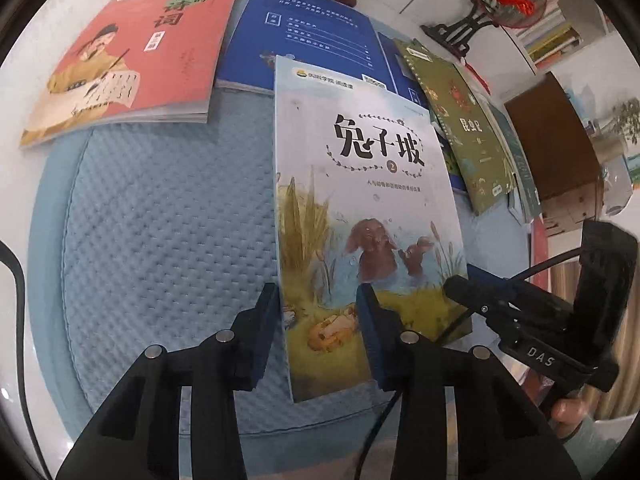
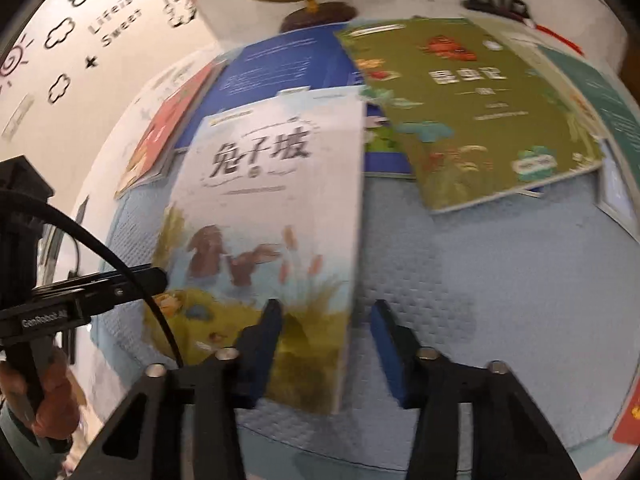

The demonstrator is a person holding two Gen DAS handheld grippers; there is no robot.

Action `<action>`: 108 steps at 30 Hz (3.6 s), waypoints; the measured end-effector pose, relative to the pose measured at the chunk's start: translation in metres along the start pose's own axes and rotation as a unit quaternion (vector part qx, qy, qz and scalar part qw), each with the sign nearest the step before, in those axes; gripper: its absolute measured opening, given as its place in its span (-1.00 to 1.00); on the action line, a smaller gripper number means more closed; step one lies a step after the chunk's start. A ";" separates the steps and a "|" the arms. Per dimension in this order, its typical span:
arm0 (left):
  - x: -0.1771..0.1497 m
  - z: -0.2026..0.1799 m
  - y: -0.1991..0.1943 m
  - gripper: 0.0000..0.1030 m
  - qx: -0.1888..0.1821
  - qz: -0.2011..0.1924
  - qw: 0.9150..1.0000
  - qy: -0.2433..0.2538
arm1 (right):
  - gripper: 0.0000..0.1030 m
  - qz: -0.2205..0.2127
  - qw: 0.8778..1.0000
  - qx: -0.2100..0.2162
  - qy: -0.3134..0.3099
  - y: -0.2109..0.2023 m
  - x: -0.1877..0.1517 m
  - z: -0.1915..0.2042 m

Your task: Organize books

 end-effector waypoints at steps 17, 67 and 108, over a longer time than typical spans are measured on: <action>0.006 -0.019 -0.006 -0.41 -0.095 -0.035 0.995 -0.024 | -0.24 -0.010 1.000 0.022 0.007 0.001 -0.013 -0.004; 0.074 0.017 -0.104 -0.74 -0.100 -0.125 0.987 -0.027 | -0.53 -0.057 0.977 0.173 -0.110 -0.068 0.042 0.101; 0.138 0.209 -0.049 0.28 0.175 -0.092 0.974 -0.111 | -0.52 0.052 0.979 0.176 -0.090 0.095 0.136 0.146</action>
Point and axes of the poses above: each gripper's, at about its wrist camera, not at the fingertips, and y roughly the way its jaws point, z to its left, x to its top, the point moved 9 cm from there along y, roughly the way its jaws point, and after that the axes turned 5 degrees about x, right-handed, at the moved point
